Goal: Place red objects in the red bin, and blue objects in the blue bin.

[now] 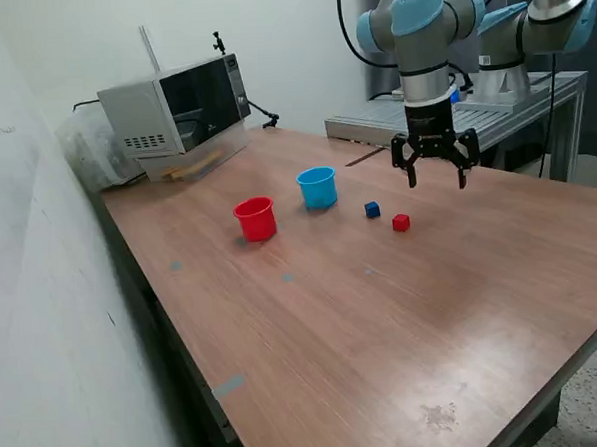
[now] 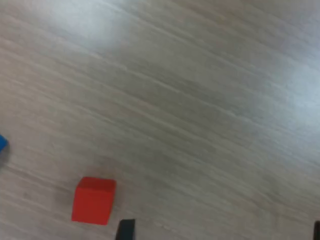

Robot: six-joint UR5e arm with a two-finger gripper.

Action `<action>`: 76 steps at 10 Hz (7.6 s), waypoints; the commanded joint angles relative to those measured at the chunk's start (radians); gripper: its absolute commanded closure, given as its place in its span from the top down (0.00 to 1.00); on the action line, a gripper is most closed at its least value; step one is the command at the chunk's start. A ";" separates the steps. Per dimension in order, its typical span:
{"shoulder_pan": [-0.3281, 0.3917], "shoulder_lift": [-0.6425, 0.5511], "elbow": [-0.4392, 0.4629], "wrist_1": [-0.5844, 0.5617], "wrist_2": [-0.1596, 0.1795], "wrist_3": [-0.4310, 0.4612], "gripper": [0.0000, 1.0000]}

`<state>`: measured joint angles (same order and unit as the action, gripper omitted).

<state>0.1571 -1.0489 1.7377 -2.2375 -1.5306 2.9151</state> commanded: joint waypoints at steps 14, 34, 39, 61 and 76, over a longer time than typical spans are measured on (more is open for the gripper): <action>-0.068 0.101 -0.052 -0.008 0.038 -0.051 1.00; -0.119 0.150 -0.073 -0.030 0.035 -0.083 1.00; -0.122 0.153 -0.075 -0.030 0.035 -0.083 1.00; -0.107 0.136 -0.057 -0.039 0.032 -0.083 0.00; -0.283 0.269 -0.530 0.079 -0.299 0.122 0.00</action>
<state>-0.0751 -0.8530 1.2839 -2.1873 -1.7704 2.9717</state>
